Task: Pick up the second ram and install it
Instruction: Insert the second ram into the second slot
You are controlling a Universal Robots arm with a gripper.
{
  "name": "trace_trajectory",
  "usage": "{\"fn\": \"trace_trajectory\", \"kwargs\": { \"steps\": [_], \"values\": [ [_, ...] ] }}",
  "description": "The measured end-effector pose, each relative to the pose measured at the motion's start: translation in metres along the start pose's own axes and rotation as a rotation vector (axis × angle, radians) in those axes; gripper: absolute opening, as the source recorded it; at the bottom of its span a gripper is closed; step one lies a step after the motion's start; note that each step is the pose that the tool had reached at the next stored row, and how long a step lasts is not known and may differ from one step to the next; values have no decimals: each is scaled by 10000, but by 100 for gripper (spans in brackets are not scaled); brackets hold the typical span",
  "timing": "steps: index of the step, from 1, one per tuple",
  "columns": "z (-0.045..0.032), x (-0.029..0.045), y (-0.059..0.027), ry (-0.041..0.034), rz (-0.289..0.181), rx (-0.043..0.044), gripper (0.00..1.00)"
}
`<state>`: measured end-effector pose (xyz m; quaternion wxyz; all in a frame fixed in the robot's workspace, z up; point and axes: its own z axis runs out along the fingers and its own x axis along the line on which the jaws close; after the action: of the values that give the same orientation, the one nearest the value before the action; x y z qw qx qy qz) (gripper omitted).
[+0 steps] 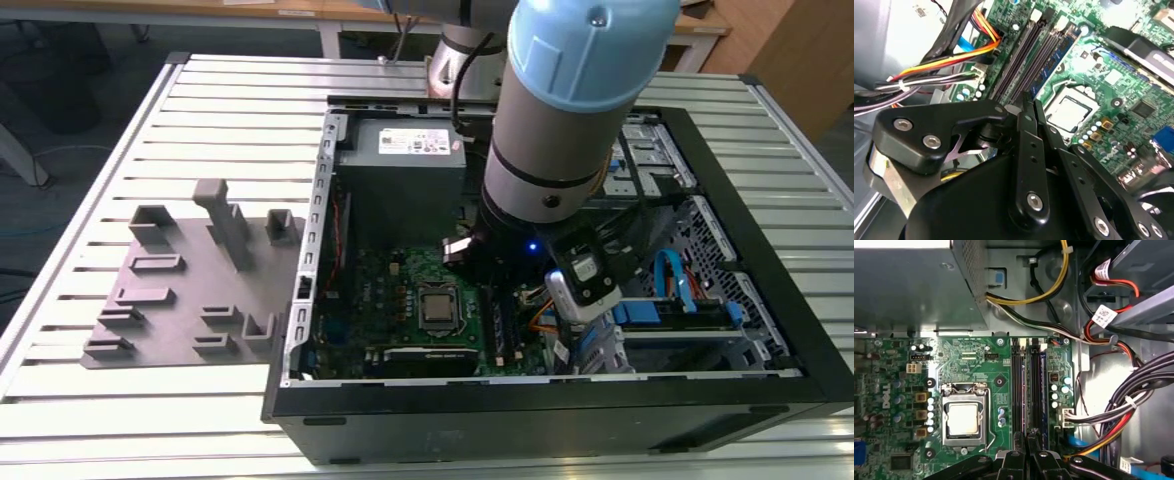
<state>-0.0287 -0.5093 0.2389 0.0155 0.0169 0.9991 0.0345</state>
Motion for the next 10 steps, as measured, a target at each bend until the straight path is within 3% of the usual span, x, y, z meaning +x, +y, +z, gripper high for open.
{"fn": "trace_trajectory", "kwargs": {
  "steps": [7, 10],
  "values": [
    [66, 3, 63, 0, -2, 2, 11],
    [78, 4, 65, -1, -2, 57, 11]
  ]
}}
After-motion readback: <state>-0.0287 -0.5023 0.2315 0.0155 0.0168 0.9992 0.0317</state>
